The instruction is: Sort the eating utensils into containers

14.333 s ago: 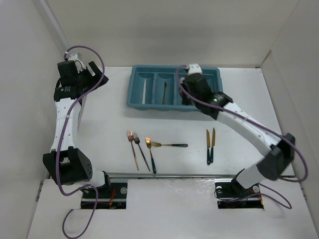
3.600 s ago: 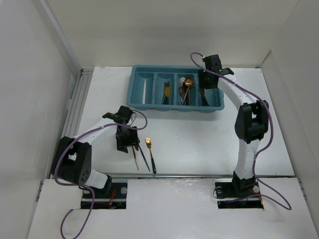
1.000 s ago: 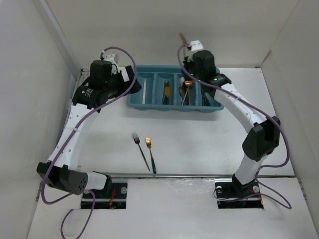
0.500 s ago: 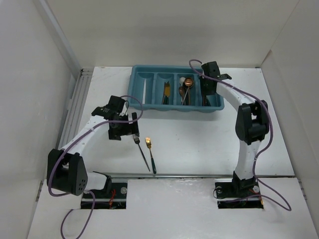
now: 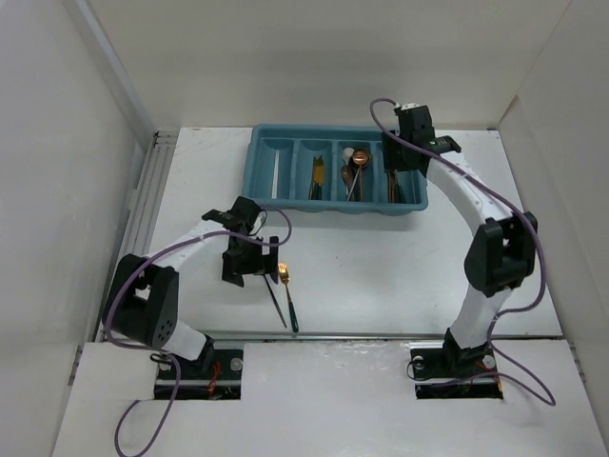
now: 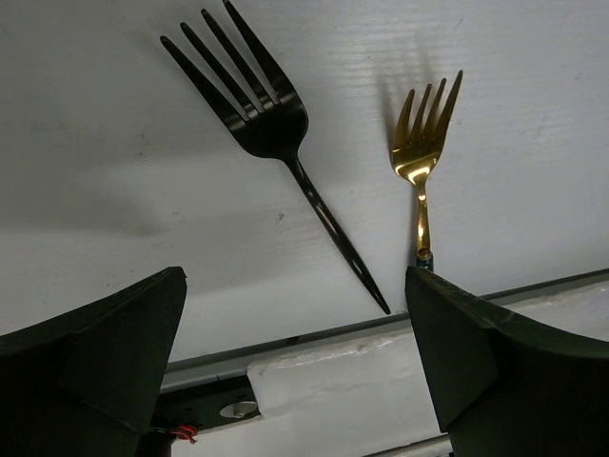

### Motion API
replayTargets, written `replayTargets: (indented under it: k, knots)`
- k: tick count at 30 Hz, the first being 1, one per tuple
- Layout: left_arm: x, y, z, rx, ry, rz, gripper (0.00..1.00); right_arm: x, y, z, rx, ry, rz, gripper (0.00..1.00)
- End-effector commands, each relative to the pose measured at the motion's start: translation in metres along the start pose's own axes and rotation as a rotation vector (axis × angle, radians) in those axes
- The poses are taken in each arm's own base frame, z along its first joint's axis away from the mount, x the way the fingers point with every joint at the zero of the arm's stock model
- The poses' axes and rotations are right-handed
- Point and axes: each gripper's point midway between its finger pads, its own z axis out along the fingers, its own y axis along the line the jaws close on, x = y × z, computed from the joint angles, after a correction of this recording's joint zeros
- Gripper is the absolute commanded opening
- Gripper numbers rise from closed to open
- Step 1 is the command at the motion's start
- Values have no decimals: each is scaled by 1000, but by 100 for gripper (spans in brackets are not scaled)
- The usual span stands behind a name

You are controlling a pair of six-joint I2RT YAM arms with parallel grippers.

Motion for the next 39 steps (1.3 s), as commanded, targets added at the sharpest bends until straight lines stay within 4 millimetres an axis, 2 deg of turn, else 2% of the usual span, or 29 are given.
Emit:
replayTargets:
  k: [1, 3, 9, 10, 15, 16, 17, 18, 19, 21, 22, 24, 25, 27, 28, 29, 30, 31, 33, 34, 35, 36, 37, 38, 39]
  knots:
    - [12, 2, 8, -34, 47, -5, 99, -34, -1, -58, 13, -154, 3, 65]
    - [8, 8, 11, -90, 33, -1, 100, -31, 1, -70, 3, -165, 10, 66]
    - [-14, 26, 20, -237, 10, -19, 100, -47, -7, -119, 12, -263, 37, 66]
    - [-12, 32, 21, -267, 23, -20, 100, -45, -5, -125, 13, -271, 34, 66]
    - [-15, 31, 30, -269, 50, -12, 99, -48, -17, -156, 24, -332, 64, 66]
    - [-18, 28, 29, -254, 45, -3, 85, -46, -20, -158, 34, -333, 66, 66]
    - [-19, 27, 31, -253, 44, -2, 85, -44, -20, -159, 35, -333, 66, 66]
    - [-23, 26, 30, -249, 35, -2, 60, -46, -22, -163, 41, -343, 80, 66]
    - [-23, 26, 33, -250, 37, -2, 45, -47, -23, -167, 39, -353, 83, 66]
    - [-22, 27, 35, -255, 46, -3, 32, -47, -25, -167, 49, -354, 85, 66]
    - [-23, 27, 38, -255, 46, -3, 21, -48, -26, -172, 47, -364, 88, 66]
    - [-23, 27, 38, -255, 46, -3, 6, -48, -26, -172, 47, -364, 88, 66]
    - [-23, 27, 38, -255, 46, -3, 0, -46, -26, -171, 48, -355, 85, 66]
    - [-24, 28, 38, -264, 41, -11, 0, -47, -25, -175, 35, -363, 86, 66]
    - [-31, 29, 34, -257, 21, -26, 0, -51, -25, -178, 34, -373, 89, 66]
    - [-34, 36, 32, -259, 17, -55, 0, -50, -18, -179, 13, -373, 80, 66]
    - [-47, 35, 25, -258, -23, -64, 0, -50, -15, -180, 8, -374, 60, 66]
    - [-51, 38, 21, -266, -32, -77, 0, -49, -3, -182, -23, -375, 30, 66]
    - [-82, 34, -7, -232, -128, -88, 0, -47, 17, -186, -77, -378, -60, 66]
    - [-94, 28, -19, -205, -164, -95, 0, -48, 34, -190, -145, -391, -105, 69]
    - [-105, 22, -37, -179, -212, -85, 0, -44, 60, -195, -218, -402, -161, 77]
    - [-118, 17, -54, -151, -260, -94, 0, -43, 76, -200, -276, -413, -203, 81]
    - [-145, -1, -86, -94, -365, -80, 0, -37, 94, -200, -335, -413, -271, 90]
    - [-157, -12, -108, -39, -420, -67, 0, -25, 131, -211, -466, -420, -337, 100]
    - [-176, -29, -149, 14, -535, -37, 0, -27, 152, -219, -529, -461, -378, 100]
